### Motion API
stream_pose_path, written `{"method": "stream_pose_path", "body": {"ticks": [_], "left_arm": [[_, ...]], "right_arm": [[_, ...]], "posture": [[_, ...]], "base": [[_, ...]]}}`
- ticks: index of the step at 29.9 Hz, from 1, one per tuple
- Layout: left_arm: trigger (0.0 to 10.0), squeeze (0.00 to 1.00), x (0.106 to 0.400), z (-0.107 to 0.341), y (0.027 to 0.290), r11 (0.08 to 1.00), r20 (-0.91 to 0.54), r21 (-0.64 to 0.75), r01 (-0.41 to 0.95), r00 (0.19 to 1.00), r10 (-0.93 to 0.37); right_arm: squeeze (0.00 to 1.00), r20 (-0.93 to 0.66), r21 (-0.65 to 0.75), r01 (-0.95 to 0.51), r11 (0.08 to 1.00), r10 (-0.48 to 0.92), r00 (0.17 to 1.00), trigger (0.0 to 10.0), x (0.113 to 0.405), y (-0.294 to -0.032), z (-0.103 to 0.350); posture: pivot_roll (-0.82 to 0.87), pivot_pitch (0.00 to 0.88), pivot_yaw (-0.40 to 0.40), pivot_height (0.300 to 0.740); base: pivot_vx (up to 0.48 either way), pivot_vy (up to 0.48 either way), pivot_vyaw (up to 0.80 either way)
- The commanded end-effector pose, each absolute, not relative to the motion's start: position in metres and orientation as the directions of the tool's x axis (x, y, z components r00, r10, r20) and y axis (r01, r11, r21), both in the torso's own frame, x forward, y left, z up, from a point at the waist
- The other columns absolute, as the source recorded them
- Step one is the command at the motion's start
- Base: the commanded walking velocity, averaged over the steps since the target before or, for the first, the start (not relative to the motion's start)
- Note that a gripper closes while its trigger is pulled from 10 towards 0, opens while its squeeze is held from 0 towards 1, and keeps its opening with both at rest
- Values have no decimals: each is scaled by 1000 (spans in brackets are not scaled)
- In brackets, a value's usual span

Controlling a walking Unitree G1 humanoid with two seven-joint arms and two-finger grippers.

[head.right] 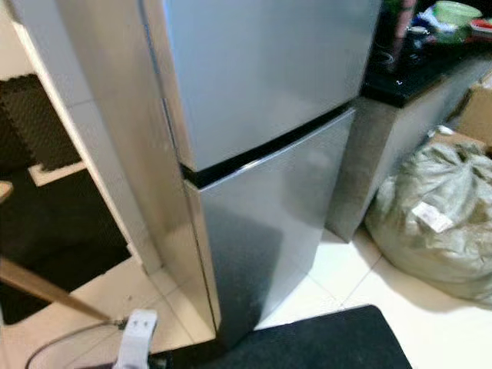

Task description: Restocking fridge

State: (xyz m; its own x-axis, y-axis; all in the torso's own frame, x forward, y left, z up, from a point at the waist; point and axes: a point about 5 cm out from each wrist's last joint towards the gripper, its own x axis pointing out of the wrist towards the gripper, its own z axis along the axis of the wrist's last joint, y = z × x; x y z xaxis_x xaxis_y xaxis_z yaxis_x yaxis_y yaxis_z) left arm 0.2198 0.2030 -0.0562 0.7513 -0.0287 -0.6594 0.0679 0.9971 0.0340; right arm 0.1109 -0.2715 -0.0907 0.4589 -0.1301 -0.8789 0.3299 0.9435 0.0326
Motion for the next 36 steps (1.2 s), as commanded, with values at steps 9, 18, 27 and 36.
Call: {"method": "stream_pose_path", "body": {"ticks": [9, 18, 27, 36], "left_arm": [[10000, 0, 269, -4, 214, 984, -350, -86, 158, 920, -178], [10000, 0, 311, 63, 188, 859, 11, -107, 501, 864, -503], [10000, 1000, 335, 114, 158, 743, 201, -15, 670, 730, -654], [10000, 1000, 344, 127, 136, 682, 209, 39, 730, 662, -720]], "right_arm": [[0, -874, 28, 355, 934, -150, 463, 10000, 109, -276, -90], [0, -876, 10, 357, 934, -164, 454, 10000, 107, -279, -89], [0, -879, 4, 356, 934, -167, 446, 10000, 104, -279, -90], [0, -883, 2, 356, 934, -165, 439, 10000, 102, -277, -91]], "posture": [[-59, 0, -5, 740], [-60, 0, -10, 740], [-66, 0, -10, 740], [-77, 0, -6, 740]], "base": [[0, 0, 239], [0, 0, 0], [0, 0, 0], [0, 0, 0]]}}
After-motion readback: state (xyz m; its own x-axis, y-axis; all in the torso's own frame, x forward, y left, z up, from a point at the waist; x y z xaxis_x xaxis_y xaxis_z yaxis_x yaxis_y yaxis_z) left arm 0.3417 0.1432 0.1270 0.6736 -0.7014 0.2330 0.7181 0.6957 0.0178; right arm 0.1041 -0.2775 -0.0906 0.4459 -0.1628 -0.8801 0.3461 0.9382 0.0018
